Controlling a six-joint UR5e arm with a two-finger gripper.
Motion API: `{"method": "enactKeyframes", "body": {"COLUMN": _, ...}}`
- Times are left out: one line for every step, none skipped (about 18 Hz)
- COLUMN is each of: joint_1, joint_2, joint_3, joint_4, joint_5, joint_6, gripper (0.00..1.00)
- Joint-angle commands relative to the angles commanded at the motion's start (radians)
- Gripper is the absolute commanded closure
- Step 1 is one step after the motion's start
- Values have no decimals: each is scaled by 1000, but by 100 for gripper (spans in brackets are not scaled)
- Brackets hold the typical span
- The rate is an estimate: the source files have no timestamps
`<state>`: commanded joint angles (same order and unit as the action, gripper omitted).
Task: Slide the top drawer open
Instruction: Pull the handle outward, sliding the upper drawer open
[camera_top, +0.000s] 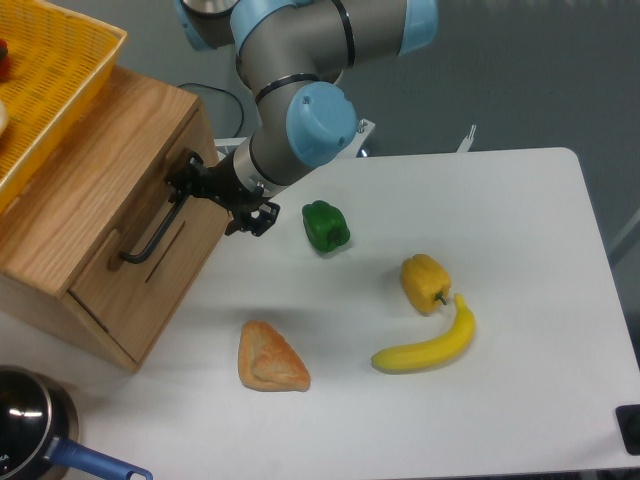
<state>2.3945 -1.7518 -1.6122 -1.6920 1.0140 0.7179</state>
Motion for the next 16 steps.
{"method": "enactKeyframes", "body": {"joint_1": 2, "joint_2": -2, "joint_3": 0, "joint_4": 0, "joint_5": 2, "joint_6": 0, "gripper": 0}}
{"method": "enactKeyframes", "body": {"joint_1": 2, "joint_2": -2, "joint_3": 0, "joint_4": 0, "joint_5": 2, "joint_6": 0, "gripper": 0}}
{"method": "enactKeyframes", "body": {"joint_1": 3, "joint_2": -3, "joint_3": 2, "joint_4": 2, "joint_5": 2, "joint_6": 0, "gripper": 0}}
{"method": "enactKeyframes", "body": {"joint_1": 3, "joint_2": -3, "joint_3": 0, "joint_4": 2, "joint_5": 3, "joint_6": 0, "gripper": 0}}
{"method": "enactKeyframes", "body": {"joint_1": 5, "joint_2": -3, "joint_3": 2, "joint_4": 2, "joint_5": 3, "joint_6": 0, "gripper": 0}}
{"method": "enactKeyframes", "body": {"joint_1": 9, "joint_2": -3, "joint_3": 0, "joint_4": 2, "joint_5": 3, "joint_6": 2, "gripper": 0}}
{"method": "enactKeyframes", "body": {"joint_1": 9, "joint_2": -3, "joint_3": 2, "joint_4": 2, "joint_5": 5, "joint_6": 2, "gripper": 0}}
{"method": "enactKeyframes", "body": {"joint_1": 11, "joint_2": -3, "joint_3": 2, "joint_4": 2, "joint_5": 5, "joint_6": 2, "gripper": 0}}
{"method": "enactKeyframes", "body": {"joint_1": 15, "joint_2": -3, "joint_3": 2, "joint_4": 2, "joint_5": 5, "joint_6": 2, "gripper": 0}}
{"method": "enactKeyframes", "body": {"joint_1": 18, "joint_2": -3, "joint_3": 2, "joint_4": 2, "joint_5": 5, "joint_6": 3, "gripper": 0}}
{"method": "enactKeyframes", "body": {"joint_1": 20, "joint_2": -5, "joint_3": 2, "joint_4": 2, "joint_5": 5, "joint_6": 3, "gripper": 0}}
{"method": "enactKeyframes", "body": {"joint_1": 20, "joint_2": -5, "joint_3": 2, "joint_4": 2, "joint_5": 6, "joint_6": 3, "gripper": 0}}
{"method": "enactKeyframes", "body": {"joint_1": 20, "joint_2": -8, "joint_3": 2, "joint_4": 3, "joint_5": 6, "joint_6": 3, "gripper": 0}}
{"method": "enactKeyframes", "body": {"joint_1": 26, "joint_2": -15, "joint_3": 3, "joint_4": 3, "joint_5": 8, "joint_6": 5, "gripper": 0}}
{"method": "enactKeyframes", "body": {"joint_1": 29, "joint_2": -17, "joint_3": 3, "joint_4": 3, "joint_5": 8, "joint_6": 8, "gripper": 0}}
{"method": "enactKeyframes", "body": {"joint_1": 32, "joint_2": -17, "joint_3": 5, "joint_4": 3, "joint_5": 8, "joint_6": 11, "gripper": 0}}
